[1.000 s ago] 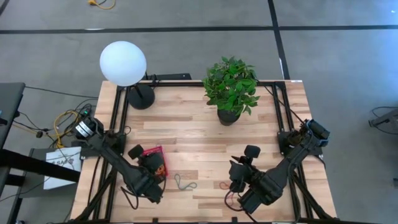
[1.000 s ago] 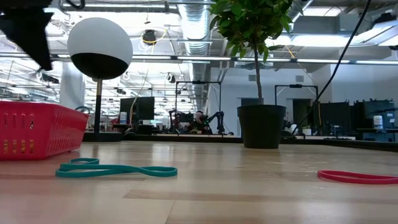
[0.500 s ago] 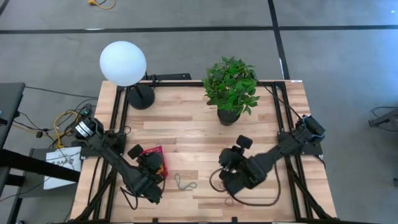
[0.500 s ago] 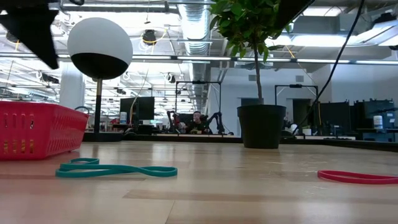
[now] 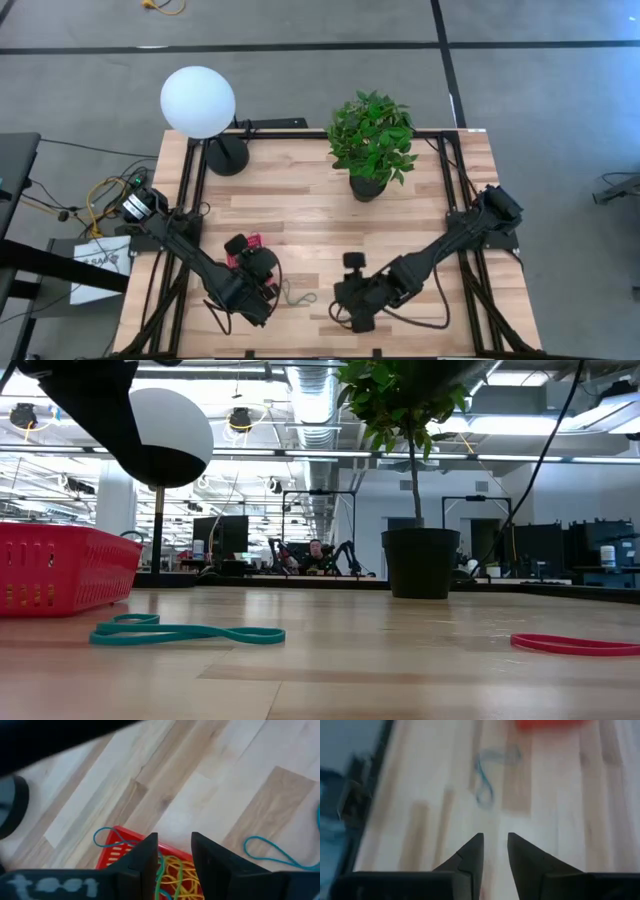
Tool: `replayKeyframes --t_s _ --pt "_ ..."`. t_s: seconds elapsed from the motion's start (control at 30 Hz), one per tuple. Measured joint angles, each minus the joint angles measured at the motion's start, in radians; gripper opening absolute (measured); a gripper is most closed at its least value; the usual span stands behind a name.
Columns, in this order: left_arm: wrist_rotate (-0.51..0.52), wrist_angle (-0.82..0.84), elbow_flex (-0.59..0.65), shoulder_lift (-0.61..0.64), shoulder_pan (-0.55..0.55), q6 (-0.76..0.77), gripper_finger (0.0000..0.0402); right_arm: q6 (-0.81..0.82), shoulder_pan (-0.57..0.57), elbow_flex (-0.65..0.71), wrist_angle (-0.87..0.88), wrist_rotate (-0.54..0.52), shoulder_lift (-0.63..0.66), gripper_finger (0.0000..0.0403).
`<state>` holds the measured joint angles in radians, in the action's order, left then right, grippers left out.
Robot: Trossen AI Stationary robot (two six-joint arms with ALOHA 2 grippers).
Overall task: Pick and place items into bin
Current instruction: Put the red rubber band into the red bin
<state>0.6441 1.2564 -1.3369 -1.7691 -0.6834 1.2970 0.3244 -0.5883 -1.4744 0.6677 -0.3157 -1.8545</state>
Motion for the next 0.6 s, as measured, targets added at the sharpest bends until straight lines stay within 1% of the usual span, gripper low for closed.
replayKeyframes --t_s 0.07,0.13,0.3,0.4,0.47,0.57,0.6 --pt "0.001 0.013 0.0 0.0 0.001 0.0 0.0111 -0.058 0.013 0.041 -0.15 0.004 0.0 0.0088" --pt "0.002 0.022 0.0 0.0 0.0 0.006 0.0111 -0.106 0.03 0.074 -0.256 0.007 0.0 0.0096" --pt "0.003 0.021 0.0 0.0 0.0 0.006 0.0111 -0.139 0.085 0.148 -0.367 0.055 0.0 0.0122" --pt "0.02 0.021 0.0 0.0 0.003 0.006 0.0111 -0.139 0.11 0.199 -0.467 0.086 0.0 0.0137" --pt "0.03 0.021 0.0 0.0 0.003 0.006 0.0111 -0.131 0.124 0.207 -0.518 0.112 -0.026 0.0145" --pt "0.052 0.007 0.0 0.0 0.005 0.006 0.0111 -0.114 0.13 0.212 -0.504 0.116 -0.039 0.0153" --pt "0.054 -0.01 0.0 0.0 0.005 0.002 0.0111 -0.087 0.13 0.207 -0.512 0.119 -0.049 0.0154"
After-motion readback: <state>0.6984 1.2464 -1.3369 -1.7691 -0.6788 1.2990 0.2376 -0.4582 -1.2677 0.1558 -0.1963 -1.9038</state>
